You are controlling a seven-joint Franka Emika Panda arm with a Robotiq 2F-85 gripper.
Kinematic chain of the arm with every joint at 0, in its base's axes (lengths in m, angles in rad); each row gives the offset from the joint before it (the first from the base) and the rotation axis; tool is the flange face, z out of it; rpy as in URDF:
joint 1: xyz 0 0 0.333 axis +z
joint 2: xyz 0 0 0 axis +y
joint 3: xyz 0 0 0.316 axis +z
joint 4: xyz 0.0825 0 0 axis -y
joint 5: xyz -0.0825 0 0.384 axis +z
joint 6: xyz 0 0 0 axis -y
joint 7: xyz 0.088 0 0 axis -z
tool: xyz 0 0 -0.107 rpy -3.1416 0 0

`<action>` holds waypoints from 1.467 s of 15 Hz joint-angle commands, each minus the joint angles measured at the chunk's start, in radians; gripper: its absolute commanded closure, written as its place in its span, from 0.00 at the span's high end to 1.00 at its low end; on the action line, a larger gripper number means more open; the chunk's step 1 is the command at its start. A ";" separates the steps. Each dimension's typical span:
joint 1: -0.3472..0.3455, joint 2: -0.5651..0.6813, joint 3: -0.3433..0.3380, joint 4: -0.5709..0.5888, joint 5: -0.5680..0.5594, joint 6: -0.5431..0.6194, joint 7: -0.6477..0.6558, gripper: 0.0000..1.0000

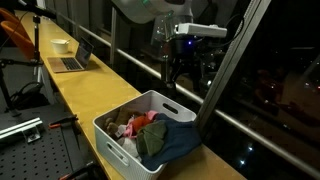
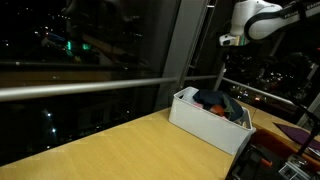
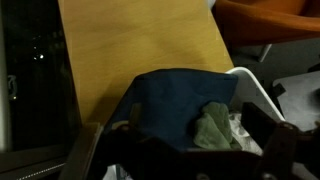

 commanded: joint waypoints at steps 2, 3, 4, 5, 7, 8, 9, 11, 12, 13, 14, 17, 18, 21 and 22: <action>-0.030 0.108 -0.002 0.047 -0.023 0.147 -0.074 1.00; -0.037 0.127 -0.003 0.050 -0.016 0.170 -0.089 1.00; -0.044 0.144 -0.004 0.052 -0.013 0.190 -0.101 1.00; -0.052 0.163 -0.006 0.055 -0.012 0.208 -0.112 1.00; -0.068 0.198 -0.009 0.065 -0.006 0.233 -0.135 1.00; -0.075 0.213 -0.010 0.069 -0.003 0.242 -0.144 1.00; -0.083 0.230 -0.012 0.074 0.002 0.251 -0.154 1.00; -0.099 0.264 -0.013 0.086 0.011 0.262 -0.173 1.00; -0.107 0.284 -0.012 0.095 0.018 0.263 -0.180 1.00; -0.115 0.299 -0.009 0.102 0.026 0.267 -0.191 1.00; -0.119 0.321 -0.007 0.114 0.031 0.271 -0.199 1.00; -0.123 0.367 -0.004 0.143 0.042 0.271 -0.218 1.00; -0.122 0.381 -0.003 0.154 0.048 0.269 -0.223 1.00; -0.119 0.409 -0.004 0.176 0.064 0.265 -0.238 1.00; -0.119 0.413 -0.006 0.182 0.067 0.263 -0.241 0.76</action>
